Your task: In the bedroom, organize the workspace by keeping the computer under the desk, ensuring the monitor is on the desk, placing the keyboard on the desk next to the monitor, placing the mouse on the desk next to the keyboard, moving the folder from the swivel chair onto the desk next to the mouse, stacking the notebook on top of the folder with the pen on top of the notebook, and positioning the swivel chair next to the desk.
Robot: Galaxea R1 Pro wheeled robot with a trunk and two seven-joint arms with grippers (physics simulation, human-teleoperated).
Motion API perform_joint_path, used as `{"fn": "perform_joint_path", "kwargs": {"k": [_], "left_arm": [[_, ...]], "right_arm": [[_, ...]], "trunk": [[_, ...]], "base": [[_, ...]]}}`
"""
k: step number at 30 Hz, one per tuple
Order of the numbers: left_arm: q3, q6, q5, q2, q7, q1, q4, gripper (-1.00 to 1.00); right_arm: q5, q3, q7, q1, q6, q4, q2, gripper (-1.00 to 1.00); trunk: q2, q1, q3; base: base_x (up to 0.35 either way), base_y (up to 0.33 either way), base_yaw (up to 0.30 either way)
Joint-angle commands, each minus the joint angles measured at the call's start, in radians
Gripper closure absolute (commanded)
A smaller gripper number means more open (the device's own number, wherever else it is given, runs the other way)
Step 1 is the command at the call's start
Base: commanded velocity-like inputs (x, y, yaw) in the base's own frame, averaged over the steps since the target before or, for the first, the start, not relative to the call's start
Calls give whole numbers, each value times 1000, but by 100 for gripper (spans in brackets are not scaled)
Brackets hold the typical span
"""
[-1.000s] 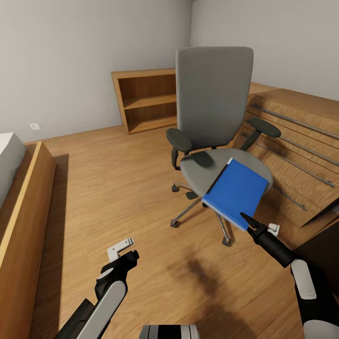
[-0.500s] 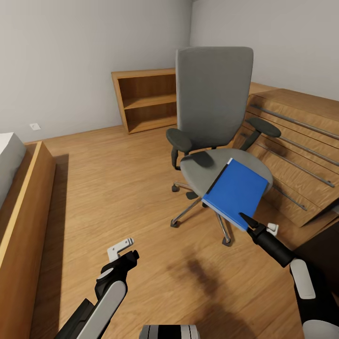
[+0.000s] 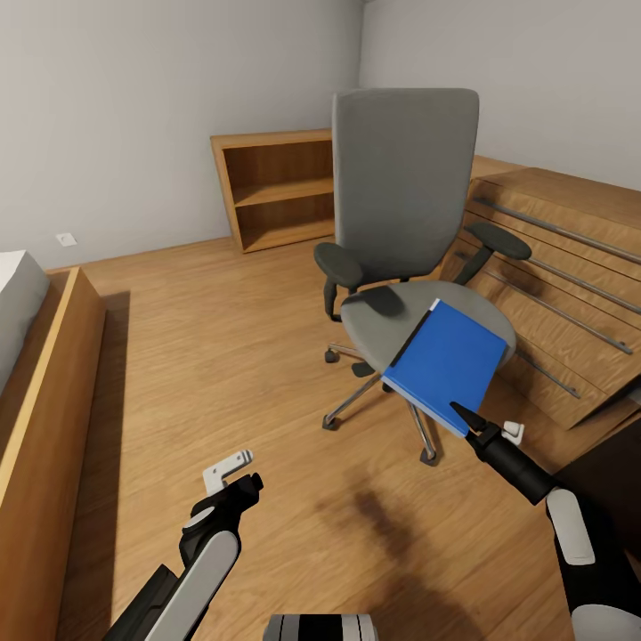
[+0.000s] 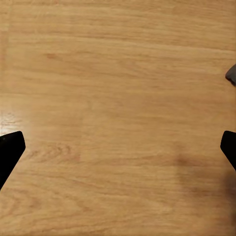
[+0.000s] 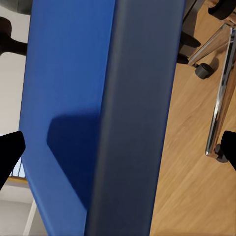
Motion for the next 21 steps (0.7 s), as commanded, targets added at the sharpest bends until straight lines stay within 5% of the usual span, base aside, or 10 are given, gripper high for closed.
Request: {"fn": "perform_joint_path", "kwargs": {"k": [1, 21], "left_arm": [[-2, 6, 3, 1, 7, -1, -1, -100], [-2, 6, 2, 1, 6, -1, -1, -100]], "right_arm": [[-3, -1, 1, -1, 6, 0, 0, -100], [-4, -1, 2, -1, 6, 0, 0, -100]], "trunk": [[0, 0, -1], [0, 0, -1]], "base": [[0, 0, 0], [0, 0, 0]]}}
